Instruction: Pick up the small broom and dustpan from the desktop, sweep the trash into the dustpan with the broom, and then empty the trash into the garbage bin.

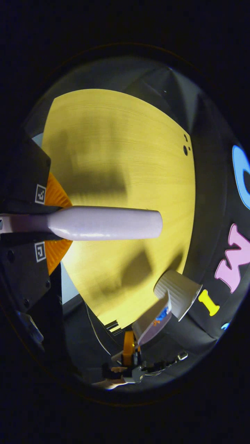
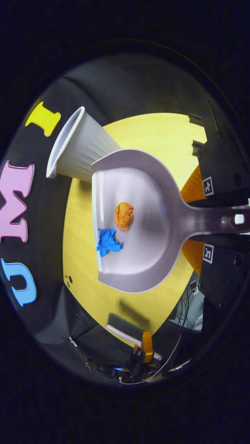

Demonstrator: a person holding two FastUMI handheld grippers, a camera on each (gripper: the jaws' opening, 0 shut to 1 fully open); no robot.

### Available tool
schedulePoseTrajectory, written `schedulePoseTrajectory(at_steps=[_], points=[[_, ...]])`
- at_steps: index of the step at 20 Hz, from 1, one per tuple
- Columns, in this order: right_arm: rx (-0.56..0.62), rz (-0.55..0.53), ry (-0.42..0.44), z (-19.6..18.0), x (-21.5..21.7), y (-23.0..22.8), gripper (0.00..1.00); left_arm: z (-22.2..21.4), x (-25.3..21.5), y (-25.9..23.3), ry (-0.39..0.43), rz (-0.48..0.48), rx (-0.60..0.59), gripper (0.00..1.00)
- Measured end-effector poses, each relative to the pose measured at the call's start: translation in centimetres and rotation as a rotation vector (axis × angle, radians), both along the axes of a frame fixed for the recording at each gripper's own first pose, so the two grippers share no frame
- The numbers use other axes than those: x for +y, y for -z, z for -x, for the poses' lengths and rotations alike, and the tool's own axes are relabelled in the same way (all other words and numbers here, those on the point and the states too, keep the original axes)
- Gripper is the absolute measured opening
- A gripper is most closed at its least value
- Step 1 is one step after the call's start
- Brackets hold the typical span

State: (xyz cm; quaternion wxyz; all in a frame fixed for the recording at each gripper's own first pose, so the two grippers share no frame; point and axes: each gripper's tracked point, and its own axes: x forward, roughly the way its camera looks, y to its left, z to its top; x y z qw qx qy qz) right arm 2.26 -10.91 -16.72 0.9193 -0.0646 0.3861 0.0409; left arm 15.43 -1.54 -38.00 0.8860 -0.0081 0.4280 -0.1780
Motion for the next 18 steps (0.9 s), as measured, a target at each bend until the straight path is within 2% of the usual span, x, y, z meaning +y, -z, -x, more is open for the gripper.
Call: schedulePoseTrajectory(at_steps=[2,3,7,10,15,17,18], points=[[-0.015,-0.034,0.018,1.1,-0.8,-2.3,0.35,-0.3,-1.4,2.0,0.006,-0.038,0.009,0.25],[-0.021,-0.053,0.028,1.5,-1.2,-3.5,0.35,1.1,-3.6,2.0,0.013,-0.054,0.014,0.25],[-0.047,-0.121,0.071,2.4,-3.4,-7.6,0.35,1.9,-5.7,2.0,0.055,-0.058,0.028,0.25],[-0.062,-0.101,0.080,1.9,-6.3,-10.8,0.35,0.9,-7.2,1.9,0.069,-0.062,0.026,0.27],[-0.103,-0.099,0.103,-1.3,-10.8,-15.5,0.35,-0.4,-10.0,1.7,0.078,-0.046,0.031,0.25],[-0.103,-0.033,0.123,-3.1,-13.8,-16.6,0.31,-0.6,-10.5,1.6,0.085,-0.055,0.030,0.25],[-0.110,0.001,0.135,-4.3,-15.5,-17.3,0.35,-0.6,-10.6,1.5,0.086,-0.062,0.027,0.25]])
